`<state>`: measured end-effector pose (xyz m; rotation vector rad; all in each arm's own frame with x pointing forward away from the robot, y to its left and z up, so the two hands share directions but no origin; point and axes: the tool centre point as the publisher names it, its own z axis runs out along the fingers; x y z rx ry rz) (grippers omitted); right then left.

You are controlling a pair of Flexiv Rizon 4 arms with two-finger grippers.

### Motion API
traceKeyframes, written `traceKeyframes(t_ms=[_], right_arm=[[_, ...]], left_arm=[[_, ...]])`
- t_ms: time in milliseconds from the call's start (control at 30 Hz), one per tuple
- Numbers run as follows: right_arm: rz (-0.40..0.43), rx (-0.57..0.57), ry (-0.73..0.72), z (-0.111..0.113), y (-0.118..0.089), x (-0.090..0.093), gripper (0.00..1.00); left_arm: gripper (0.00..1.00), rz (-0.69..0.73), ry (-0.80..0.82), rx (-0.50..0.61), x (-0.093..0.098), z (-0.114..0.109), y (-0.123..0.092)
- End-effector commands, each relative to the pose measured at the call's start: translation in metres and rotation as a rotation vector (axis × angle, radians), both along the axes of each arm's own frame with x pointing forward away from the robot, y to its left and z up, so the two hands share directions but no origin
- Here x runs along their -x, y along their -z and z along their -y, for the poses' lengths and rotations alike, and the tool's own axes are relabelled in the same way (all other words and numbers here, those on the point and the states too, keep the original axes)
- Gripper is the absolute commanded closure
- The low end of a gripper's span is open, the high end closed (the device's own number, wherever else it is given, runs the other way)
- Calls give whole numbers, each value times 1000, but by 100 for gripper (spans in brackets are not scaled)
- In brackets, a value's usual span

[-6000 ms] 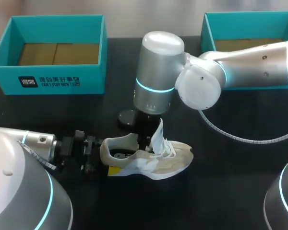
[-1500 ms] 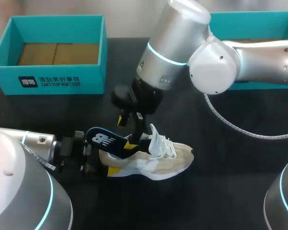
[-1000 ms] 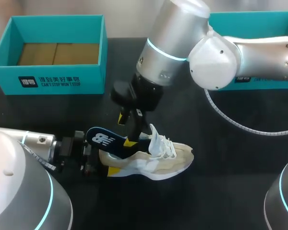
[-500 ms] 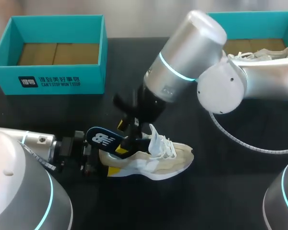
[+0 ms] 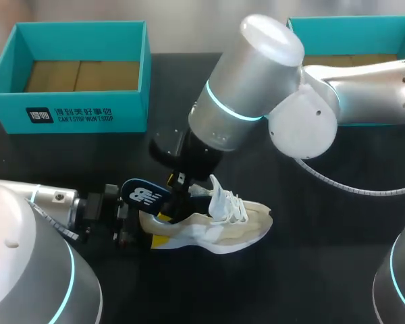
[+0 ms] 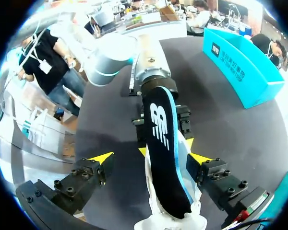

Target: Take the shoe out of the shoebox, open the shoe tongue, remove and reinsert the insole, then place the shoe into the shoebox

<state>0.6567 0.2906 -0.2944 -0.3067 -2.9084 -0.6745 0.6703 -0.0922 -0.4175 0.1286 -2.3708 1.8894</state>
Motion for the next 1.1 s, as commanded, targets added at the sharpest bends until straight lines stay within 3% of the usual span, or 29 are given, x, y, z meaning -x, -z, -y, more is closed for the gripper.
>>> traceKeyframes(t_ms=[33, 567, 800, 1100], right_arm=[[54, 36, 30, 1, -3, 8, 0], [70, 19, 14, 14, 7, -5, 0], [37, -13, -20, 17, 14, -16, 0], [2, -25, -24, 12, 23, -16, 0]], left_arm=[[100, 0, -1, 0, -1, 0, 3], [100, 0, -1, 0, -1, 0, 3], [100, 0, -1, 0, -1, 0, 3], [100, 0, -1, 0, -1, 0, 3]])
